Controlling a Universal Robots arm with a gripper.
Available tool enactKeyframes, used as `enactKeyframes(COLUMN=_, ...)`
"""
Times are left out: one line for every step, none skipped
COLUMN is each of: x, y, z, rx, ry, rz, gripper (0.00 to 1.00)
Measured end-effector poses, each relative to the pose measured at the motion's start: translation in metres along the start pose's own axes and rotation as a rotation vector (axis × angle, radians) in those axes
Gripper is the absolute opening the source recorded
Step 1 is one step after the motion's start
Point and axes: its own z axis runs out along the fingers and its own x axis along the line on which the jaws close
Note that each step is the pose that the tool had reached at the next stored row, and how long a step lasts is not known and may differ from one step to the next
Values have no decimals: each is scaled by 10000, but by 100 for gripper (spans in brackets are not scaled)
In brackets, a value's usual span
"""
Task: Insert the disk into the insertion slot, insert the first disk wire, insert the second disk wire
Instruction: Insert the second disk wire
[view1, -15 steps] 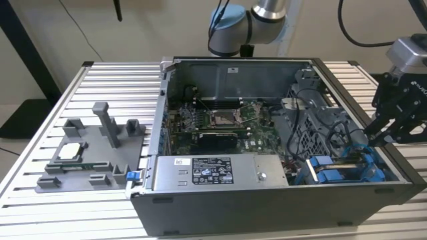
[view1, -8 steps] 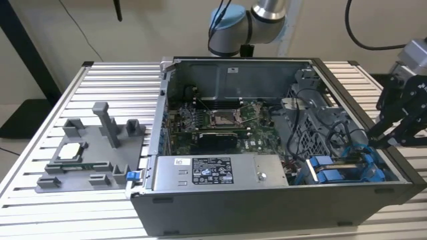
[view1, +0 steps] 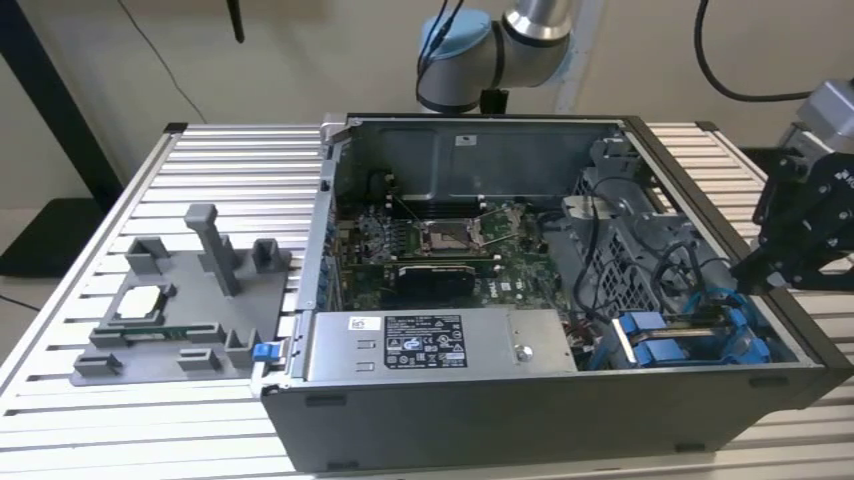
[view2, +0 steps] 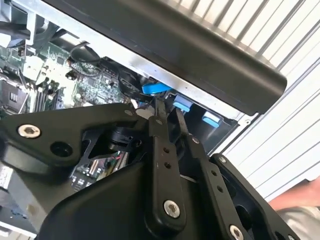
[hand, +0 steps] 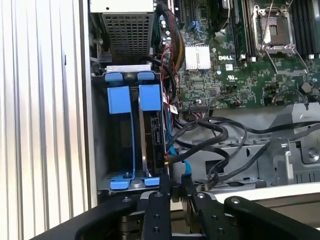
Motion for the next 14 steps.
enactKeyframes(x=1, y=0, z=3, rx=-19, ry=-39, rz=42, gripper=0)
enactKeyframes(x=3, y=-1, z=5, rx=-35, ry=-71, rz=79, gripper=0)
enactKeyframes(x=5, y=-2, z=6, rx=-58, ry=-104, rz=116, gripper=0)
enactKeyframes(x=9, y=-2, z=6, rx=-81, ry=-139, rz=140, gripper=0)
enactKeyframes(x=13, y=-3, z=5, rx=-92, ry=-174, rz=147, gripper=0)
enactKeyframes(x=18, y=-3, z=4, rx=-98, ry=-203, rz=145, gripper=0)
enactKeyframes(x=23, y=-4, z=4, rx=-102, ry=-218, rz=144, gripper=0)
enactKeyframes(x=29, y=-4, z=2, rx=-107, ry=-228, rz=143, gripper=0)
enactKeyframes(x=36, y=-4, z=1, rx=-116, ry=-235, rz=143, gripper=0)
enactKeyframes(x=41, y=-4, z=-4, rx=-123, ry=-239, rz=144, gripper=0)
enactKeyframes(x=46, y=-3, z=-10, rx=-127, ry=-248, rz=144, gripper=0)
enactKeyframes(x=50, y=1, z=-16, rx=-130, ry=-263, rz=143, gripper=0)
enactKeyframes(x=53, y=11, z=-23, rx=-134, ry=-287, rz=139, gripper=0)
enactKeyframes(x=55, y=37, z=-26, rx=-138, ry=-318, rz=134, gripper=0)
